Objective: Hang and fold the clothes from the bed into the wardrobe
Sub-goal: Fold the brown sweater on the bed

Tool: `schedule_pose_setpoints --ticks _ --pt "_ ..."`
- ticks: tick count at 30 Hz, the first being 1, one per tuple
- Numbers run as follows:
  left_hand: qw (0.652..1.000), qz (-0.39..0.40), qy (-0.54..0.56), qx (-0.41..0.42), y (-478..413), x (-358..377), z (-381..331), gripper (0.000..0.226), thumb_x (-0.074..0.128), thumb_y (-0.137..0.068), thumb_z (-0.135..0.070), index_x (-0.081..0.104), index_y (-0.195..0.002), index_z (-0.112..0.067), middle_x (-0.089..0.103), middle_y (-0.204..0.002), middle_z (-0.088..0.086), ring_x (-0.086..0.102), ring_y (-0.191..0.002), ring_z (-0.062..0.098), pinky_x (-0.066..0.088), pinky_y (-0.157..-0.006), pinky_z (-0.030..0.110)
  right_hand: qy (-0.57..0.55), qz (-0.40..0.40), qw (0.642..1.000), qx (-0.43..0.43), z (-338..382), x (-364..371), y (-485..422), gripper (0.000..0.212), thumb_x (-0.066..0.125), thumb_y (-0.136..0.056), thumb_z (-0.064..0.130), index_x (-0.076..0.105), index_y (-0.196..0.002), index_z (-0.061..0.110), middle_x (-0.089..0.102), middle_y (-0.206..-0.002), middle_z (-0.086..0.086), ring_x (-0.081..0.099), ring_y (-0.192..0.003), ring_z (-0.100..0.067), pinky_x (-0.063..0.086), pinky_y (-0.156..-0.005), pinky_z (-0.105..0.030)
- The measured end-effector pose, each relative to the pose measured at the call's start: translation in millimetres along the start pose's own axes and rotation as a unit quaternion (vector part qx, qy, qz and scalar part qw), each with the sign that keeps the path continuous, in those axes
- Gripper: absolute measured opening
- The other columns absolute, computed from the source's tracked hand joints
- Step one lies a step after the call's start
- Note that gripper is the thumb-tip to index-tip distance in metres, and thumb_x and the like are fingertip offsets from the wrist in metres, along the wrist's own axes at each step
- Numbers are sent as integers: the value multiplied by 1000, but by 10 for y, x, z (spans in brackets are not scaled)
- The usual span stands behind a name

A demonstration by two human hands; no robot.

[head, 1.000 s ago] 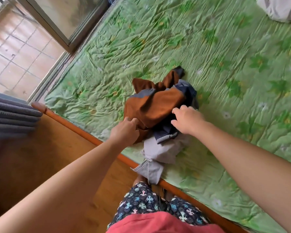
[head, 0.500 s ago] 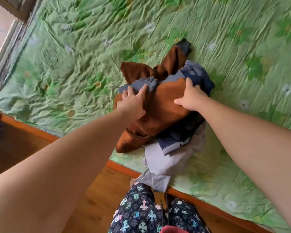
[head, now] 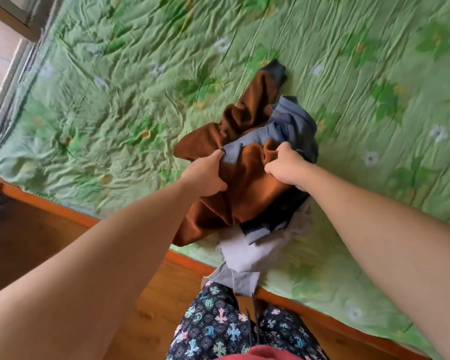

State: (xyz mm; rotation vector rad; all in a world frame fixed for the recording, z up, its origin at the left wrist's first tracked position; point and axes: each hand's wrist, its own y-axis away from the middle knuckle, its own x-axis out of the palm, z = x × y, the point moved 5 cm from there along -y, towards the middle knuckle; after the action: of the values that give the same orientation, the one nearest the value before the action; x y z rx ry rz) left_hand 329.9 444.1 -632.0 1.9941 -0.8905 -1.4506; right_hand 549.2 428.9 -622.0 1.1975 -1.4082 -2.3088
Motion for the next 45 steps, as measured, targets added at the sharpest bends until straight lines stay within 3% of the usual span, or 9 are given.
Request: schedule_pose_setpoints --ticks 4,9,12,20,25,28,33,38,45 --pt "998 -40 27 32 484 -34 -200 86 77 -67 -33 39 -144 -28 66 -116 10 62 -107 36 41 -73 31 -97 20 995 -26 -141 -88 440 18 62 -77 9 58 -94 13 64 -100 -10 58 -87 -28 40 -65 -28" --pt "985 -148 59 69 1231 -587 -557 75 74 -68 -24 51 -139 -28 68 -120 7 62 -112 34 48 -82 35 -179 -53 976 -110 -80 -637 1150 20 63 -64 0 56 -72 16 56 -72 -3 54 -77 -29 33 -54 -29" --pt "965 -243 44 88 1770 -1203 -836 54 73 -68 -23 59 -121 -25 71 -101 9 65 -97 37 46 -70 33 -200 -64 959 -191 177 -1082 1658 18 60 -63 10 59 -80 18 60 -75 -6 56 -76 -30 38 -56 -31" --pt "873 -462 9 153 3622 -2925 -1627 53 62 -59 -36 48 -111 -33 69 -93 3 64 -88 33 55 -79 44 -282 -88 863 -409 847 -2399 3346 21 64 -70 17 58 -89 22 61 -80 0 58 -71 -17 43 -61 -30" --pt "850 -476 -67 216 4427 -3237 -2089 47 65 -62 -39 47 -105 -38 65 -84 -10 63 -76 21 56 -69 41 -253 -138 821 -493 856 -2911 4133 59 64 -64 24 52 -121 24 67 -105 -2 66 -92 -19 52 -80 -37" --pt "836 -479 -89 254 4623 -3149 -2295 45 71 -65 -40 45 -101 -35 58 -78 -13 62 -75 22 52 -64 35 -291 -142 806 -496 799 -3120 4464 73 62 -61 19 53 -133 31 67 -113 -5 66 -100 -25 52 -85 -40" --pt "815 -478 -55 323 4754 -2998 -2487 50 84 -72 -43 51 -107 -27 65 -88 -4 59 -77 20 46 -64 31 -297 -107 838 -445 401 -3118 4825 44 56 -49 5 64 -90 -7 60 -82 -22 57 -78 -36 43 -68 -42" --pt "789 -468 -73 390 4869 -2885 -2582 29 76 -77 -33 50 -90 -29 59 -81 -6 59 -77 24 45 -64 34 -315 -123 858 -386 -107 -3008 5073 51 57 -51 0 62 -101 -10 54 -86 -21 54 -79 -35 44 -59 -31" --pt "798 -368 -48 475 4878 -2382 -2893 18 79 -70 -14 67 -84 -11 59 -84 3 54 -79 20 45 -72 34 -118 -367 877 -287 -984 -2942 5422 27 77 -65 17 64 -89 20 65 -89 -12 60 -78 -24 44 -61 -31"
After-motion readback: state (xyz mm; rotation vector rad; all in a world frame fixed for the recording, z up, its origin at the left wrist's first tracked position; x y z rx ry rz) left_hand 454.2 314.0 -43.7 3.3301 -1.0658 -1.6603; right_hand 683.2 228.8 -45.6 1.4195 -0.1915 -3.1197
